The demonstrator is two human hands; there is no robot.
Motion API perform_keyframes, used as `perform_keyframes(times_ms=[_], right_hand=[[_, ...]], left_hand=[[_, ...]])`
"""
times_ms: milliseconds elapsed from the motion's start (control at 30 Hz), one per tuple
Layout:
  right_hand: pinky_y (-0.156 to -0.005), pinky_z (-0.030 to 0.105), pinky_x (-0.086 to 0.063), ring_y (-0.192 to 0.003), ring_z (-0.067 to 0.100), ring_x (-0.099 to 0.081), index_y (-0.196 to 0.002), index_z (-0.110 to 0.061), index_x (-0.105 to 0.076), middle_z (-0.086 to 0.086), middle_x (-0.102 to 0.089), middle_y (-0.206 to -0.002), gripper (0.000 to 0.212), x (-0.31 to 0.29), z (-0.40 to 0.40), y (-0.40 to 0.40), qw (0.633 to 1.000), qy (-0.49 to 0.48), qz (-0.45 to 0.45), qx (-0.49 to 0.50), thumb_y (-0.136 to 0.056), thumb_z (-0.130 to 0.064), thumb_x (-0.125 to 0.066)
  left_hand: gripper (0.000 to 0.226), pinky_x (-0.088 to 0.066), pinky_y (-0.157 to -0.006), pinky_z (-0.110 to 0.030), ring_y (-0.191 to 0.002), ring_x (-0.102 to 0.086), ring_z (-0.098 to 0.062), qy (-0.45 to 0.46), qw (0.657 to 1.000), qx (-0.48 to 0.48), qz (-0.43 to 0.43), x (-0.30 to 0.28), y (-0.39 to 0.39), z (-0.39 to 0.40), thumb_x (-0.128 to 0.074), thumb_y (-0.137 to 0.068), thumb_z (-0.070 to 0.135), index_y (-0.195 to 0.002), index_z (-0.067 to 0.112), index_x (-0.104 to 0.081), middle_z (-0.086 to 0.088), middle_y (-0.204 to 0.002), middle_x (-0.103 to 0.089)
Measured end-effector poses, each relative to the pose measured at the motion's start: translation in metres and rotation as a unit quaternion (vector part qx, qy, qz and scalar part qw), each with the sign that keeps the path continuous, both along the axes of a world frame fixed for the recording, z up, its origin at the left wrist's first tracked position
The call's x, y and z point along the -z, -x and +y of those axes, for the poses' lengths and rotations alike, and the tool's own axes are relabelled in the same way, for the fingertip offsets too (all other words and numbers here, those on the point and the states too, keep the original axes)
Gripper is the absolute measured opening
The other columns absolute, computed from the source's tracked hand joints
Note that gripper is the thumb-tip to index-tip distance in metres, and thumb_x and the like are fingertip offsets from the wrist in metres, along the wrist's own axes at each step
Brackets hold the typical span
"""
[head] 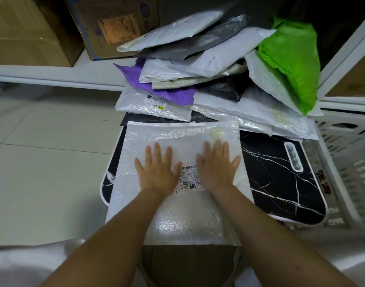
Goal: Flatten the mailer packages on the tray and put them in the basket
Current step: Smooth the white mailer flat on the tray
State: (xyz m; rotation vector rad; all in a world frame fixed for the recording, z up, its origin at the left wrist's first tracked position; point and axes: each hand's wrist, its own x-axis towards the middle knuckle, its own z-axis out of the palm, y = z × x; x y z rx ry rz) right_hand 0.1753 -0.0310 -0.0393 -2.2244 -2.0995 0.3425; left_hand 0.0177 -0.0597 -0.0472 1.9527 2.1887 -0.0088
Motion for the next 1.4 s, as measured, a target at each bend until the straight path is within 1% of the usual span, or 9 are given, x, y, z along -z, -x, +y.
perform_keyframes(times_ms=[267, 567, 667, 733, 767, 833, 967, 1133, 1400], right_hand=[[-0.116, 0.056, 0.005, -0.149, 0.022, 0.01, -0.154, -0.033, -0.004, 0.001, 0.003, -0.163, 0.059, 0.011, -0.029, -0.015, 0.998, -0.003, -0.032, -0.051, -0.099, -0.055, -0.009], [-0.118, 0.049, 0.004, -0.149, 0.019, 0.005, -0.154, -0.031, -0.013, -0.002, -0.001, -0.163, 0.054, 0.01, -0.025, -0.027, 0.998, 0.022, 0.016, -0.059, -0.103, -0.047, -0.015], [-0.118, 0.048, -0.019, -0.143, 0.025, -0.022, -0.143, -0.02, -0.035, 0.005, -0.026, -0.153, 0.044, 0.005, -0.023, -0.037, 0.995, -0.009, 0.081, -0.051, -0.102, -0.036, -0.028], [-0.101, 0.046, -0.043, -0.121, 0.024, -0.044, -0.125, -0.015, -0.045, 0.006, -0.042, -0.132, 0.031, -0.004, -0.027, -0.042, 0.99, -0.082, 0.109, 0.02, -0.099, -0.032, -0.038], [-0.094, 0.044, -0.047, -0.114, 0.024, -0.046, -0.122, -0.014, -0.046, 0.006, -0.046, -0.126, 0.031, -0.009, -0.03, -0.045, 0.987, -0.111, 0.093, 0.076, -0.098, -0.032, -0.041], [-0.089, 0.045, -0.047, -0.113, 0.028, -0.048, -0.125, -0.011, -0.045, 0.01, -0.049, -0.125, 0.037, -0.02, -0.035, -0.048, 0.972, -0.099, 0.059, 0.204, -0.096, -0.035, -0.045], [-0.092, 0.046, -0.042, -0.117, 0.035, -0.052, -0.128, -0.008, -0.04, 0.015, -0.051, -0.131, 0.044, -0.035, -0.043, -0.047, 0.926, 0.049, 0.149, 0.345, -0.092, -0.032, -0.045], [-0.094, 0.047, -0.048, -0.104, 0.036, -0.059, -0.12, -0.007, -0.058, 0.015, -0.062, -0.117, 0.041, -0.055, -0.056, -0.041, 0.908, 0.113, 0.24, 0.325, -0.084, -0.024, -0.049], [-0.083, 0.033, -0.046, -0.109, 0.034, -0.059, -0.12, -0.009, -0.053, 0.011, -0.06, -0.121, 0.031, -0.128, -0.073, -0.002, 0.935, 0.037, 0.288, 0.204, -0.093, -0.023, -0.051]], left_hand=[[0.079, 0.001, -0.114, -0.061, -0.143, 0.023, -0.028, 0.038, 0.997, 0.045, 0.046, 0.011, 0.009, -0.023, 0.008, -0.079, 0.076, -0.146, 0.036, 0.022, 0.0, -0.156, 0.025], [0.063, 0.006, -0.116, -0.055, -0.144, 0.024, -0.023, 0.041, 0.999, 0.009, 0.017, 0.009, 0.037, -0.035, 0.003, -0.092, 0.063, -0.147, 0.037, 0.02, 0.001, -0.156, 0.025], [0.059, 0.005, -0.115, -0.055, -0.146, 0.017, -0.023, 0.058, 0.997, -0.045, -0.005, 0.005, 0.044, -0.037, -0.002, -0.097, 0.054, -0.151, 0.033, 0.011, -0.003, -0.159, 0.017], [0.059, -0.006, -0.115, -0.055, -0.148, -0.001, -0.027, 0.022, 0.992, -0.125, -0.024, 0.001, 0.051, -0.039, -0.01, -0.097, 0.052, -0.151, 0.026, -0.012, -0.011, -0.16, -0.004], [0.056, -0.017, -0.113, -0.053, -0.143, -0.017, -0.03, -0.002, 0.986, -0.163, -0.025, -0.003, 0.055, -0.041, -0.018, -0.097, 0.05, -0.144, 0.02, -0.026, -0.016, -0.153, -0.021], [0.043, -0.037, -0.101, -0.046, -0.124, -0.041, -0.032, -0.027, 0.976, -0.215, -0.027, -0.014, 0.059, -0.042, -0.033, -0.095, 0.039, -0.127, 0.011, -0.041, -0.015, -0.131, -0.044], [0.043, -0.039, -0.097, -0.045, -0.122, -0.043, -0.034, 0.024, 0.939, -0.322, -0.116, -0.034, 0.058, -0.041, -0.044, -0.09, 0.018, -0.131, 0.006, -0.038, -0.016, -0.131, -0.046], [0.048, -0.034, -0.102, -0.044, -0.126, -0.041, -0.033, 0.048, 0.911, -0.379, -0.158, -0.054, 0.058, -0.045, -0.047, -0.089, 0.015, -0.135, 0.006, -0.038, -0.015, -0.132, -0.05], [0.038, -0.034, -0.098, -0.046, -0.121, -0.046, -0.034, -0.071, 0.904, -0.4, -0.134, -0.116, 0.068, -0.056, -0.045, -0.091, 0.01, -0.128, 0.005, -0.044, -0.016, -0.129, -0.052]])
